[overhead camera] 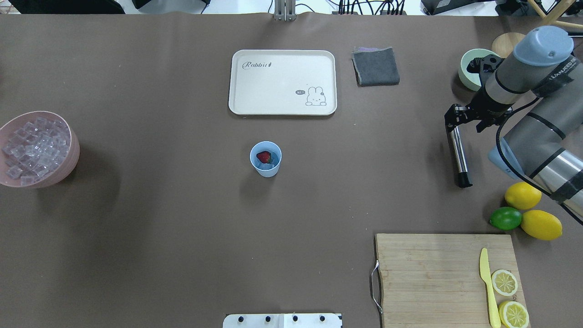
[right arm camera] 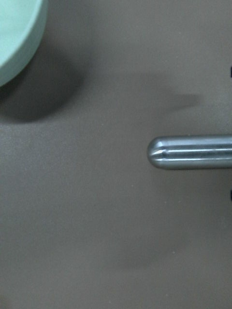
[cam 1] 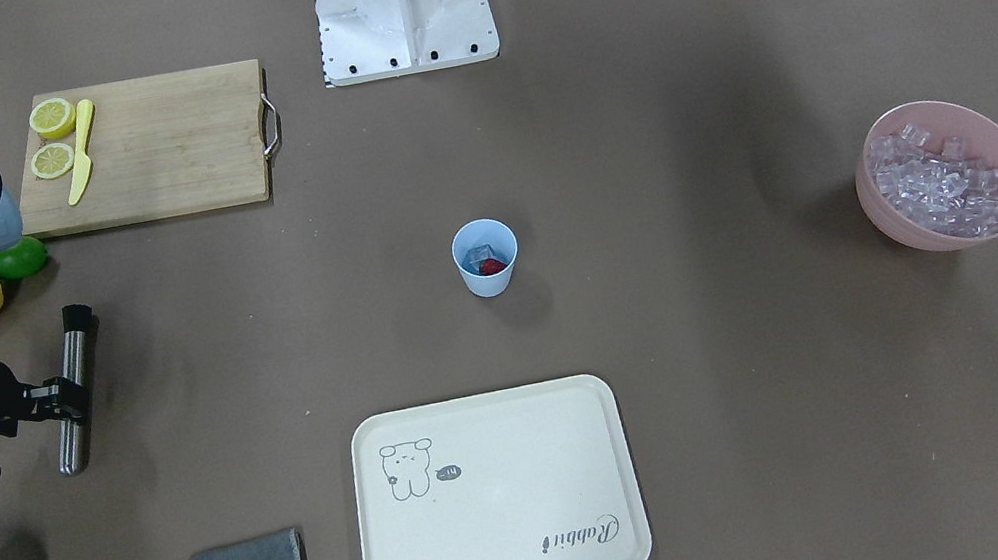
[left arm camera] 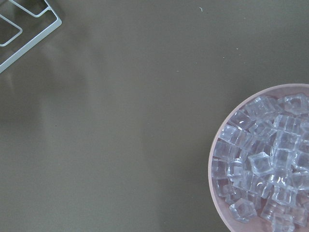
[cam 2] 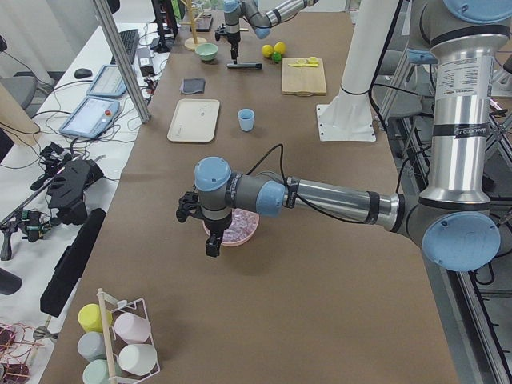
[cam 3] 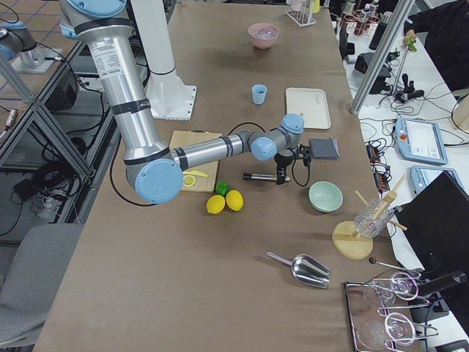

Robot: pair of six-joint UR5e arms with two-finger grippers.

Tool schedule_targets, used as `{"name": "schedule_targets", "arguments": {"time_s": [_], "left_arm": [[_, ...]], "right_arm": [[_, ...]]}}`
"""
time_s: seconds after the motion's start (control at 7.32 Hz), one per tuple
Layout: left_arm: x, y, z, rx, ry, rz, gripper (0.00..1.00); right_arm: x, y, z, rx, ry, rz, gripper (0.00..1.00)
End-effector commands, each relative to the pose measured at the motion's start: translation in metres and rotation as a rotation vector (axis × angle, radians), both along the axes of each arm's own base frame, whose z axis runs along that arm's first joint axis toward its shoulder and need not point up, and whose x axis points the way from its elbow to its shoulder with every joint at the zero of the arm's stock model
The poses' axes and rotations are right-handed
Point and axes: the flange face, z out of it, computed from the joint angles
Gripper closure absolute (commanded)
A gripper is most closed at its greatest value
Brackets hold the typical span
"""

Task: Mash ice and strawberries in cup
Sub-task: 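Grasp the steel muddler upright with the right gripper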

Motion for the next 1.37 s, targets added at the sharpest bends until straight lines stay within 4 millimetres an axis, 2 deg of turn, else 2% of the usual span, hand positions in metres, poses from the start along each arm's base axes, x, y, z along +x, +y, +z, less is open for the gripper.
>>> {"name": "schedule_targets", "arguments": {"time_s": [0.0,0.14,0.41,0.55,0.68,0.82,0.96,1.09,1.23], "left_arm": [[0.0,-0.002,-0.002,0.005,-0.001,-0.001,0.02],[0.0,-0.002,-0.002,0.005,-0.003,-0.001,0.02],[0.0,-0.002,-0.002,0.005,-0.003,-0.001,0.02],[0.0,-0.003,-0.003,0.005,-0.003,-0.001,0.02],[0.0,-0.003,-0.004,0.007,-0.003,-0.001,0.02],[0.0,-0.003,-0.005,0.01,-0.002,-0.001,0.02],[0.0,-0.003,-0.008,0.016,0.001,0.0,0.02],[0.0,-0.001,-0.011,0.022,0.004,0.0,0.02],[0.0,0.001,-0.01,0.022,0.003,0.003,0.02]], "right_arm": [[-0.011,0.002,0.01,0.015,-0.012,-0.014,0.22],[-0.013,0.003,0.011,0.014,-0.011,-0.017,0.34],[-0.019,0.004,0.017,0.005,-0.004,-0.028,0.84],[-0.02,0.003,0.013,0.009,-0.009,-0.028,1.0],[-0.02,0.003,0.004,0.023,-0.026,-0.037,1.0],[-0.015,-0.007,-0.02,0.044,-0.066,-0.034,1.0],[-0.012,-0.005,-0.061,0.118,-0.101,-0.025,1.0],[0.001,0.008,-0.132,0.245,-0.166,-0.007,1.0],[0.006,0.036,-0.2,0.389,-0.207,0.024,1.0]]}}
